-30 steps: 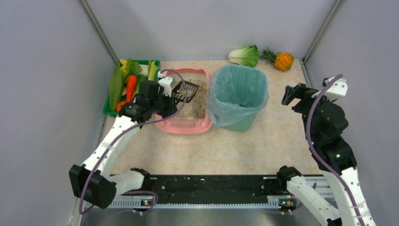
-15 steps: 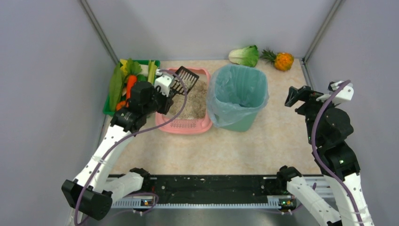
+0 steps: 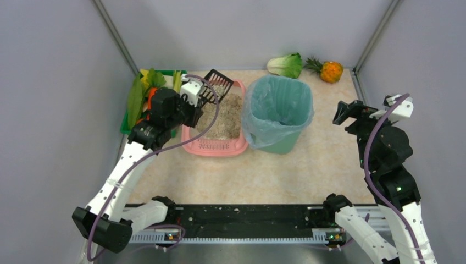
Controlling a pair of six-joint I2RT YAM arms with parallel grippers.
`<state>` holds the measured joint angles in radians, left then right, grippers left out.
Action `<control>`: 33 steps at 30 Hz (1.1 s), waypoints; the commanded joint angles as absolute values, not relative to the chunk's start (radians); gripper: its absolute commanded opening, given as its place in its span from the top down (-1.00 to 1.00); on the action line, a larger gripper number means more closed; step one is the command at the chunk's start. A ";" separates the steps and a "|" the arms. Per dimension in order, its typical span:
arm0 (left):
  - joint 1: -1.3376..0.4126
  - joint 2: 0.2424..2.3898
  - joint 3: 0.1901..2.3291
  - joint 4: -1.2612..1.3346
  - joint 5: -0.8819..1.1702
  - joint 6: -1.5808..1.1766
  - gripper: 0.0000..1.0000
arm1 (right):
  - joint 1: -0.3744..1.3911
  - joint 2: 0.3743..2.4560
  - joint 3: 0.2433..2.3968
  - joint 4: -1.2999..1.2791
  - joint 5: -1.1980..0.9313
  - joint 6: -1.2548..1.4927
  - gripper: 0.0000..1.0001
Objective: Clean the litter box
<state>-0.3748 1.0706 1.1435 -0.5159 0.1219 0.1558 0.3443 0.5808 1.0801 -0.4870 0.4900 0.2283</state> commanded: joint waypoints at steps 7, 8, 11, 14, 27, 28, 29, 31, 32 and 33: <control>-0.417 1.210 1.458 -0.661 0.189 0.171 1.00 | 0.354 0.571 1.091 -0.481 0.515 0.213 -0.74; -0.432 1.224 1.494 -0.677 0.181 0.178 1.00 | 0.353 0.571 1.091 -0.481 0.516 0.212 -0.74; -0.492 1.272 1.582 -0.727 0.146 0.211 1.00 | 0.355 0.571 1.093 -0.482 0.518 0.212 -0.74; -0.550 1.336 1.648 -0.763 0.116 0.233 1.00 | 0.353 0.571 1.096 -0.482 0.522 0.211 -0.74; -0.731 1.557 1.843 -0.787 -0.047 0.347 1.00 | 0.353 0.539 1.106 -0.521 0.560 0.196 -0.74; -0.747 1.572 1.854 -0.788 -0.071 0.363 1.00 | 0.355 0.536 1.107 -0.525 0.563 0.194 -0.74; -0.764 1.586 1.862 -0.790 -0.094 0.383 1.00 | 0.353 0.536 1.110 -0.529 0.567 0.192 -0.74; -0.796 1.613 1.879 -0.794 -0.143 0.427 1.00 | 0.353 0.530 1.112 -0.534 0.574 0.189 -0.74; -0.819 1.628 1.880 -0.795 -0.179 0.451 1.00 | 0.353 0.527 1.113 -0.536 0.576 0.187 -0.74; -0.834 1.637 1.882 -0.795 -0.205 0.475 1.00 | 0.353 0.526 1.113 -0.538 0.580 0.184 -0.74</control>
